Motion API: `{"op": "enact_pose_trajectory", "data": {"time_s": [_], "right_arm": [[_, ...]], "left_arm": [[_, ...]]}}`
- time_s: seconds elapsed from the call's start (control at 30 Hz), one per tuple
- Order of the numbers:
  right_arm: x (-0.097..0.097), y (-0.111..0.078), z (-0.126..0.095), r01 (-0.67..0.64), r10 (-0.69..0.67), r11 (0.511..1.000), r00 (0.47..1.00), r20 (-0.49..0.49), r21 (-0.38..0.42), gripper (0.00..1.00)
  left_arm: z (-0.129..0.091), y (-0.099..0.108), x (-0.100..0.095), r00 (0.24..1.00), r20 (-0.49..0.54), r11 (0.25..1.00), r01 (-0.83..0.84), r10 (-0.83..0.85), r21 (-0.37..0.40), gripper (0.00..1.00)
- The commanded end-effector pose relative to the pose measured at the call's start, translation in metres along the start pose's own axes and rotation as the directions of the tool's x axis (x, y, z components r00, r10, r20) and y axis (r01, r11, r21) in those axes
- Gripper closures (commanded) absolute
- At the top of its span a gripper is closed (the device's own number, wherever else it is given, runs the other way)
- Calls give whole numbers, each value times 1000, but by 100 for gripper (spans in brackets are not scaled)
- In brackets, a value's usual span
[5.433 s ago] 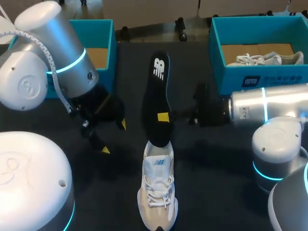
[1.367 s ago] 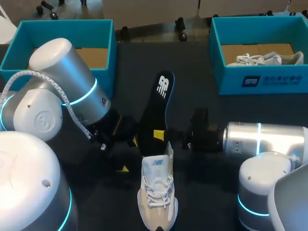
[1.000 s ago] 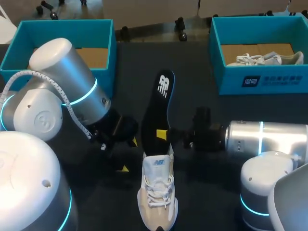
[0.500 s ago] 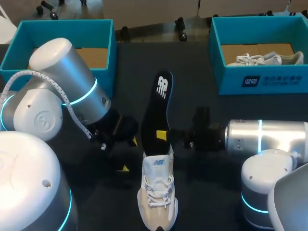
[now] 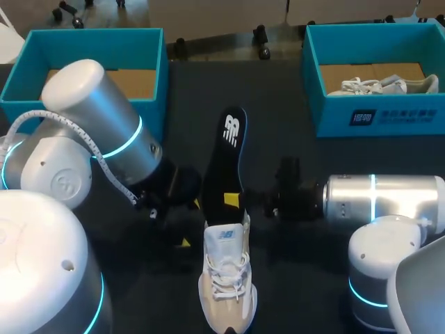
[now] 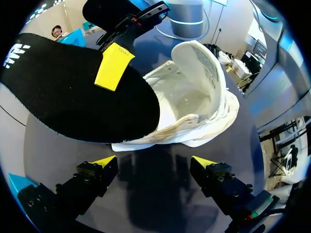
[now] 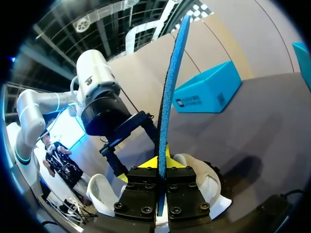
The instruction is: Take the shoe out of the shoebox, open the shoe tongue, remove and reinsert the insole, then place the shoe into the shoebox
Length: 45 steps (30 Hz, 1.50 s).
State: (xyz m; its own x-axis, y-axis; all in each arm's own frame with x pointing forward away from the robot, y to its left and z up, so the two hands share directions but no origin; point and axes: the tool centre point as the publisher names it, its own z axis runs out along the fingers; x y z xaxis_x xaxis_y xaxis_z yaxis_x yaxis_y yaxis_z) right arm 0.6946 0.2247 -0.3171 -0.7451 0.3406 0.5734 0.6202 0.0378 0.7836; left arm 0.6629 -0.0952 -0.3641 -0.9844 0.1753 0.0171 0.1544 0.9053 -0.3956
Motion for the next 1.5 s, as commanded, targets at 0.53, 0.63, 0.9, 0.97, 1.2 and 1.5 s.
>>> {"op": "enact_pose_trajectory", "data": {"time_s": [0.53, 0.63, 0.9, 0.97, 1.2, 1.5], "right_arm": [[-1, -14, -2, -2, 1, 1000, 999, -47, -18, 100], [-3, -18, -3, -1, -1, 1000, 998, -70, -23, 100], [-6, -29, -6, -1, -2, 1000, 992, -127, -24, 100], [-6, -30, -5, -2, 0, 1000, 991, -134, -18, 100], [-2, -35, -2, -11, 13, 1000, 990, -142, 14, 100], [6, -45, 4, -30, 37, 998, 990, -133, 55, 100]], "left_arm": [[1, 1, 5, 1000, 12, 1000, -3, 3, -8, 0], [1, 1, 5, 1000, 12, 1000, -3, 3, -8, 0], [1, 1, 5, 1000, 12, 1000, -3, 3, -8, 0], [1, 1, 5, 1000, 12, 1000, -3, 3, -8, 0], [1, 1, 5, 1000, 12, 1000, -3, 3, -8, 0], [1, 1, 5, 1000, 12, 1000, -3, 3, -8, 0]]}}
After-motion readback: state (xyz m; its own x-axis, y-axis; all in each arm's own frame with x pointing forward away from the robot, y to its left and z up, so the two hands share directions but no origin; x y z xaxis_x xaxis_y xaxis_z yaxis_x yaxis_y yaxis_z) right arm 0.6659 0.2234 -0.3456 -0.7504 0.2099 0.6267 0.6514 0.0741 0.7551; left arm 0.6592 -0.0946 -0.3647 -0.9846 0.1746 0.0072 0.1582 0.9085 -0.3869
